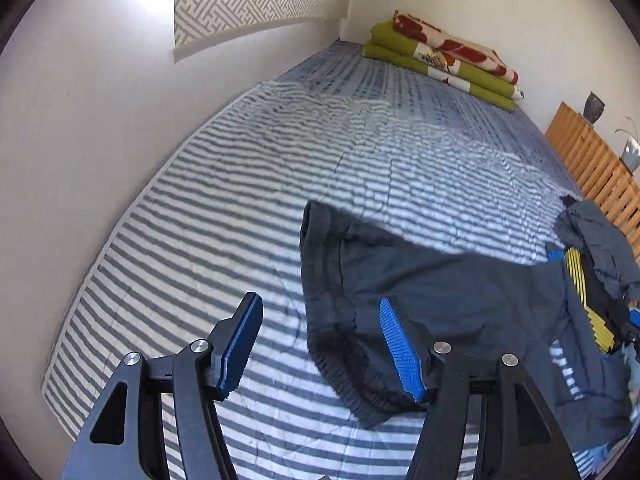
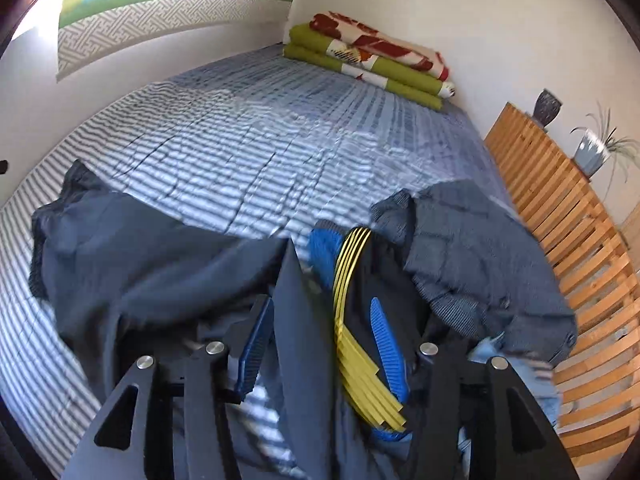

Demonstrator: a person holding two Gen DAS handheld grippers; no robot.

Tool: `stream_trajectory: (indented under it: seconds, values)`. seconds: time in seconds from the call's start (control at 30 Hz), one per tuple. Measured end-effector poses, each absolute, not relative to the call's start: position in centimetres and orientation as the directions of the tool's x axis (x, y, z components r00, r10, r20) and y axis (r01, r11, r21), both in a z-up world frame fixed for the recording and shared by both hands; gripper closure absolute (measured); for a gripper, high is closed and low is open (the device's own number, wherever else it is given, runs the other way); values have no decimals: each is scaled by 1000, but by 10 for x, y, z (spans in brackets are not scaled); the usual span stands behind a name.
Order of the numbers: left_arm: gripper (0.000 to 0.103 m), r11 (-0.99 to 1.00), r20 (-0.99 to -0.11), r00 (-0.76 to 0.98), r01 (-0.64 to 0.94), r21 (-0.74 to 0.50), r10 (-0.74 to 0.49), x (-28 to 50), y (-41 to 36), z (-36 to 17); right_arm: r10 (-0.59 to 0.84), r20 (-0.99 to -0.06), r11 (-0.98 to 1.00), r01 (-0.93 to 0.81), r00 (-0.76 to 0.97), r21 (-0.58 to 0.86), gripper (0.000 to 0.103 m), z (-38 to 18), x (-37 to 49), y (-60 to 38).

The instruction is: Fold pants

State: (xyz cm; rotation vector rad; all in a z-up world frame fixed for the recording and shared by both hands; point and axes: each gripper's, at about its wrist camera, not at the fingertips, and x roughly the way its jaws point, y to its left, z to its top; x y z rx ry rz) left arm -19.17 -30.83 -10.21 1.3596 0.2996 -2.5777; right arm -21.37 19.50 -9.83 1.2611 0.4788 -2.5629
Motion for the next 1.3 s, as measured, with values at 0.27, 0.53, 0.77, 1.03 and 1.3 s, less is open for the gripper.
stream_trajectory:
  seconds: [0.27,0.53,0.77,1.03,1.3]
  values:
    - [38,-937,-922,-381,292,-190,68,-177,-296,-223,-277,-906,-845,531,-319,71,51,-190,-107,177]
    - [90,-906,-904,-410,328,-268,119,-179,-287,-245,-166,-925,-726,677,-342,-120,46,-234,-64,118]
    - [99,-903,-861,-496,308,-300,117,-151,-313,-192,-126,-901,-745,640,-415,-191,102,-213,-86,129]
    - [99,-903,-783,-618,293,-314,72,-97,-354,-101,-353,-837,-789,614,-418,26,102,-112,-80,155]
    - [96,-876,-839,-544,405,-260,-3,-41,-412,-97,-444,-838,-720,683,-318,123,94,-99,-58,131]
